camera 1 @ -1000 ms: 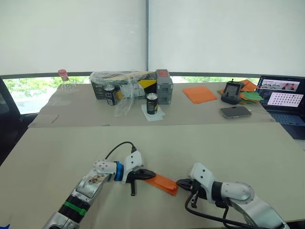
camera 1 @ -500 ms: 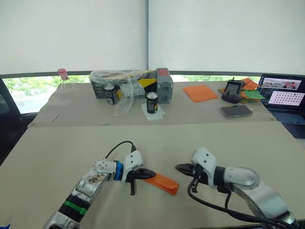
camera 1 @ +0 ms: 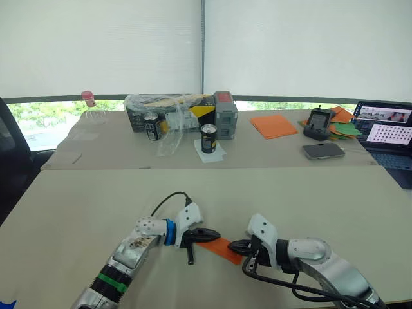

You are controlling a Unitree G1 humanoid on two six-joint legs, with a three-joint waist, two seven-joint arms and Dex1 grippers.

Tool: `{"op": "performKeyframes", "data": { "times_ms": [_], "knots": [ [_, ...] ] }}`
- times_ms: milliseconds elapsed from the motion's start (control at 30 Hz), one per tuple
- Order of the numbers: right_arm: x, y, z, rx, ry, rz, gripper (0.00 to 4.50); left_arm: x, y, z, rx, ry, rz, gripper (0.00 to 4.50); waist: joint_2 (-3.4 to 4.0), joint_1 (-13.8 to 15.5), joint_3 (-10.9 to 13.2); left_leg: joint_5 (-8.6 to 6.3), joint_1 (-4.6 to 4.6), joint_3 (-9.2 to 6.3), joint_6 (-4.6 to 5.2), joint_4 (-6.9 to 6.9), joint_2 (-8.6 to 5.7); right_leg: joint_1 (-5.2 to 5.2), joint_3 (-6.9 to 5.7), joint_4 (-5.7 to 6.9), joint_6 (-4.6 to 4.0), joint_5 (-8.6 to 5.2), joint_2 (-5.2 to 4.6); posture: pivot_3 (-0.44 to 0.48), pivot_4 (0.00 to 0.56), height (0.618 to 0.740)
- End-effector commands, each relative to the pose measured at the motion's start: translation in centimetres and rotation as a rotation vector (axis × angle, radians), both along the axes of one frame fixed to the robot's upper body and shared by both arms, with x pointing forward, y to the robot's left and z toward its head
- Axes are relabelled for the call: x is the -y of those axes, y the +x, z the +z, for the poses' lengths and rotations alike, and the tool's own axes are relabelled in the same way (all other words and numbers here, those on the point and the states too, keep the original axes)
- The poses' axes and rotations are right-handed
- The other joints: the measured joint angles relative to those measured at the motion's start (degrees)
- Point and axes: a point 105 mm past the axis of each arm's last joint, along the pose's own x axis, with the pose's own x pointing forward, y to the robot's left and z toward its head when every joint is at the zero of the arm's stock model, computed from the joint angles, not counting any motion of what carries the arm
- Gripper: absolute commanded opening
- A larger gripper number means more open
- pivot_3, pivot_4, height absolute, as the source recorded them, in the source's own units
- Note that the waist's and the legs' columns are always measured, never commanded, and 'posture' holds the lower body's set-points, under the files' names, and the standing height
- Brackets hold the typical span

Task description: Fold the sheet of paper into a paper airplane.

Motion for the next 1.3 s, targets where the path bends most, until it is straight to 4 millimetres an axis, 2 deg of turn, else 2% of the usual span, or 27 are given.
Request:
{"op": "performKeyframes", "data": {
  "times_ms": [33,167,300,367,533,767,800,933,1033,1133,1200,1300],
  "knots": [
    [0.5,-0.8,-2.2,-0.083,-0.050,-0.011,0.03,-0.3,-0.3,-2.5,-0.041,0.100,0.005,0.00,0.00,-0.05,0.00,0.00,0.00,0.00,0.00,0.00,0.00,0.00,-0.01,0.00,0.00,0.00,0.15,0.000,0.150,0.740],
    [0.6,-0.6,-2.2,-0.080,-0.053,-0.016,0.03,-1.6,0.2,-3.0,-0.042,0.143,0.056,0.00,0.00,-0.13,0.00,0.00,0.04,0.00,0.00,-0.01,0.04,0.06,0.01,-0.03,0.00,0.01,0.17,0.000,0.150,0.740],
    [0.9,-0.3,-2.1,-0.078,-0.059,-0.019,0.03,-6.9,1.0,-4.6,-0.052,0.264,0.145,0.00,-0.11,-0.88,-0.08,-0.01,0.16,0.00,-0.02,-0.11,0.16,0.09,0.05,-0.06,-0.01,0.01,0.06,0.000,0.150,0.740],
    [1.1,-0.1,-2.2,-0.073,-0.070,-0.013,0.03,-8.2,1.3,-4.5,-0.077,0.250,0.185,0.00,-0.12,-1.27,-0.13,-0.01,0.37,0.01,-0.03,-0.33,0.19,0.14,0.15,-0.07,-0.09,0.05,0.10,0.000,0.150,0.740],
    [1.2,0.3,-2.1,-0.067,-0.077,0.004,0.03,-9.8,1.0,-4.8,-0.143,0.259,0.235,0.00,0.02,-1.91,-0.20,0.02,0.48,-0.03,-0.05,-0.43,0.36,0.14,0.22,-0.11,-0.13,0.08,0.38,0.000,0.150,0.740],
    [1.2,0.3,-2.0,-0.062,-0.079,0.020,0.03,-11.0,0.5,-4.0,-0.142,0.247,0.279,0.00,0.19,-2.50,-0.32,-0.01,0.49,-0.02,-0.10,-0.50,0.31,0.09,0.32,-0.11,-0.14,0.09,0.41,0.000,0.150,0.740],
    [1.2,0.2,-2.0,-0.063,-0.078,0.022,0.03,-10.9,0.7,-3.3,-0.127,0.210,0.283,0.00,0.19,-2.47,-0.32,-0.02,0.50,-0.01,-0.12,-0.54,0.31,0.08,0.37,-0.11,-0.15,0.09,0.41,0.000,0.150,0.740],
    [0.9,0.1,-2.3,-0.063,-0.080,0.032,0.03,-8.1,3.1,1.2,-0.016,-0.035,0.307,0.00,0.16,-2.16,-0.27,-0.02,0.45,-0.02,-0.13,-0.62,0.33,0.01,0.39,-0.14,-0.16,0.09,0.39,0.000,0.150,0.740],
    [0.8,0.0,-2.3,-0.058,-0.087,0.044,0.03,-6.3,3.4,3.2,-0.008,-0.159,0.290,0.00,-0.15,-1.94,-0.08,0.02,0.40,-0.02,-0.17,-0.62,0.32,-0.01,0.38,-0.17,-0.20,0.13,0.37,0.000,0.150,0.740],
    [0.8,0.1,-2.3,-0.050,-0.089,0.041,0.03,-4.2,1.8,2.8,-0.051,-0.158,0.177,0.00,-0.30,-2.18,0.00,0.02,0.32,-0.02,-0.20,-0.62,0.33,-0.01,0.38,-0.20,-0.21,0.15,0.40,0.000,0.150,0.740],
    [0.9,0.2,-2.2,-0.042,-0.092,0.039,0.03,-3.6,0.8,1.9,-0.073,-0.120,0.128,0.00,-0.30,-2.36,0.00,0.00,0.22,0.01,-0.25,-0.65,0.30,-0.02,0.43,-0.21,-0.21,0.15,0.39,0.000,0.150,0.740],
    [0.9,0.2,-1.8,-0.010,-0.087,0.048,0.03,-3.8,-0.4,-0.9,-0.094,0.013,0.080,0.00,-0.27,-2.34,0.02,-0.01,0.23,0.01,-0.26,-0.77,0.30,-0.07,0.47,-0.25,-0.23,0.15,0.40,0.000,0.150,0.740]
  ]
}}
